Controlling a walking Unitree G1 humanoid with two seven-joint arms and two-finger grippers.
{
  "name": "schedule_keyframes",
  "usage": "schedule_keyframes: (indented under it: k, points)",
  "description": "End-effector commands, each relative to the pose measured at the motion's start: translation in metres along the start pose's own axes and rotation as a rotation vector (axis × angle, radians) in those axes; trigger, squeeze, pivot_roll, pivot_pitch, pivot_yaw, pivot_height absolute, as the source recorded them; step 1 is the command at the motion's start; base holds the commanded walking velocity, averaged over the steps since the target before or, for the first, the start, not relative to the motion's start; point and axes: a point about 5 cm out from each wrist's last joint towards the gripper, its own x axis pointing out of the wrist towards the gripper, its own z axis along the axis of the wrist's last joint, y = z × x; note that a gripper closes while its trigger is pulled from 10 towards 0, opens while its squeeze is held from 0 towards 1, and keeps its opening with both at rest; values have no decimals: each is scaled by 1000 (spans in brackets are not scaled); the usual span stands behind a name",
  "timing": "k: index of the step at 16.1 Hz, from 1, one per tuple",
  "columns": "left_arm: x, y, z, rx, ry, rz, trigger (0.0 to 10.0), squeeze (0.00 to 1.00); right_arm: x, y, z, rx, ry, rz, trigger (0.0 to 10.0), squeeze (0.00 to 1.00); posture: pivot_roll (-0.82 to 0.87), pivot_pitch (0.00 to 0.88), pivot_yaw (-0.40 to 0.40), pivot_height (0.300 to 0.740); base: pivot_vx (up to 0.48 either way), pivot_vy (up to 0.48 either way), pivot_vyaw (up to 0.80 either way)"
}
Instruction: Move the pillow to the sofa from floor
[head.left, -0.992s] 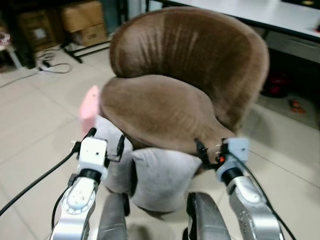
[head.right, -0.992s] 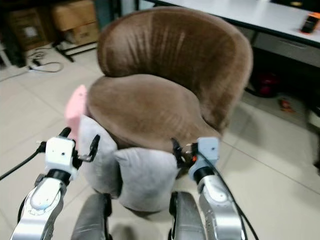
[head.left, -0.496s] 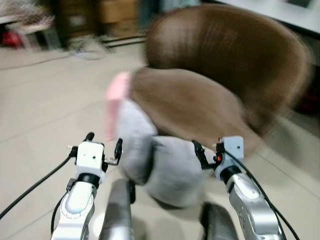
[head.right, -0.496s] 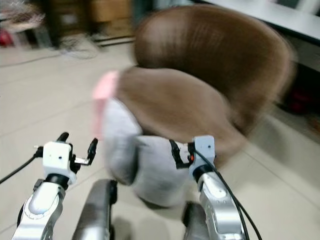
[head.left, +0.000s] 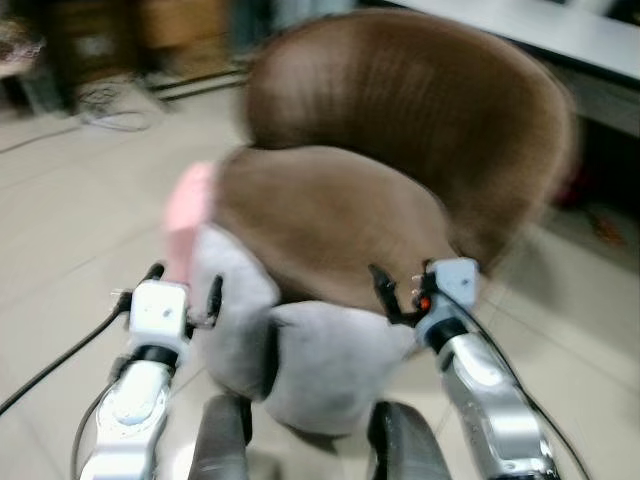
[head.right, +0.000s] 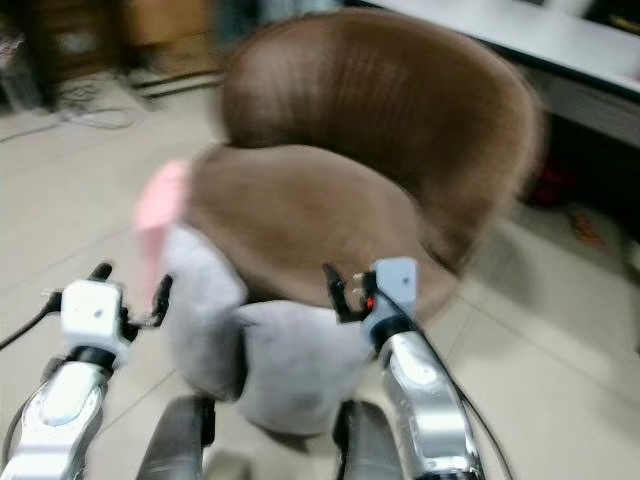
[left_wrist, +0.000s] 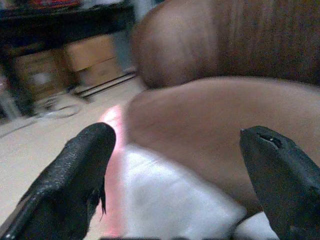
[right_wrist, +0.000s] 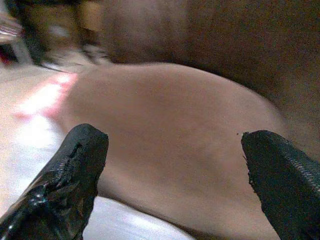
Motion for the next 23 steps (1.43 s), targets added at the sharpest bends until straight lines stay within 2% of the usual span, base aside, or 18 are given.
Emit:
schedule_keyframes:
  k: [1, 2, 6, 7, 8, 10, 11, 12, 13, 14, 15, 16, 17, 18, 19, 20, 21, 23]
  points:
    - [-4, -1, -3, 16, 19, -11, 10000, 612, -1, -6, -4, 7, 22, -29, 10000, 0, 23, 0, -65, 525, 0, 0, 0]
    - [-5, -1, -4, 21, 22, -8, 10000, 580, -1, -6, -4, 10, 21, -27, 10000, 0, 25, 0, -67, 525, 0, 0, 0]
    - [-6, -1, -6, -10, 36, -13, 10000, 596, 0, -5, -2, 25, 8, 4, 10000, 0, 28, 0, -74, 525, 0, 0, 0]
    - [-6, -3, -6, -30, 37, -26, 10000, 722, 0, -5, -2, 35, 1, 7, 10000, 1000, 28, 0, -74, 525, 0, 0, 0]
    - [-7, -4, -6, -49, 39, -36, 10000, 1000, 0, -5, -1, 48, -6, 13, 10000, 1000, 29, 0, -74, 525, 0, 0, 0]
    - [-8, -3, -6, -47, 41, -26, 10000, 1000, 1, -5, 0, 40, -7, 20, 10000, 1000, 34, 0, -78, 525, 0, 0, 0]
    - [-8, -2, -6, -41, 41, -17, 0, 1000, 2, -3, 1, 47, -18, 31, 2353, 835, 35, 0, -79, 525, 0, 0, 0]
    - [-9, -2, -6, -40, 41, -15, 0, 345, 2, -3, 1, 53, -21, 36, 0, 0, 35, 0, -79, 525, 0, 0, 0]
    - [-9, -1, -7, -35, 43, -13, 0, 0, 2, -2, 1, 51, -15, 37, 0, 0, 38, 0, -81, 525, 0, 0, 0]
    - [-9, 0, -8, -16, 54, -7, 9725, 0, 3, -1, -1, 41, 0, 36, 9059, 0, 40, 0, -81, 525, 0, 0, 0]
    - [-8, 1, -9, 10, 67, 5, 10000, 0, 4, -1, -3, 29, 19, 33, 10000, 0, 44, 0, -81, 525, 0, 0, 0]
    - [-8, 1, -8, 4, 57, 1, 10000, 0, 5, -1, -4, 33, 19, 32, 10000, 0, 47, 0, -81, 525, 0, 0, 0]
    - [-8, 1, -7, -1, 55, -10, 4941, 0, 5, -1, -3, 44, 15, 29, 10000, 0, 49, 0, -81, 525, 0, 0, 0]
    - [-9, 1, -7, 0, 55, -11, 3647, 0, 5, 0, -2, 49, 3, 32, 10000, 0, 49, 0, -81, 525, 0, 0, 0]
    - [-9, 1, -7, 2, 55, -9, 0, 0, 5, 0, -1, 60, -13, 39, 0, 0, 49, 0, -81, 525, 0, 0, 0]
    - [-9, 3, -7, 15, 61, 9, 6980, 0, 5, 1, -1, 58, -11, 37, 0, 0, 50, 0, -81, 525, 0, 0, 0]
    - [-7, 3, -8, 6, 70, 17, 10000, 0, 6, -1, -4, 43, 19, 23, 10000, 0, 49, 0, -80, 525, 0, 0, 0]
    - [-7, 3, -9, -5, 71, 13, 10000, 0, 6, -1, -4, 46, 17, 24, 10000, 0, 48, 0, -80, 525, 0, 0, 0]
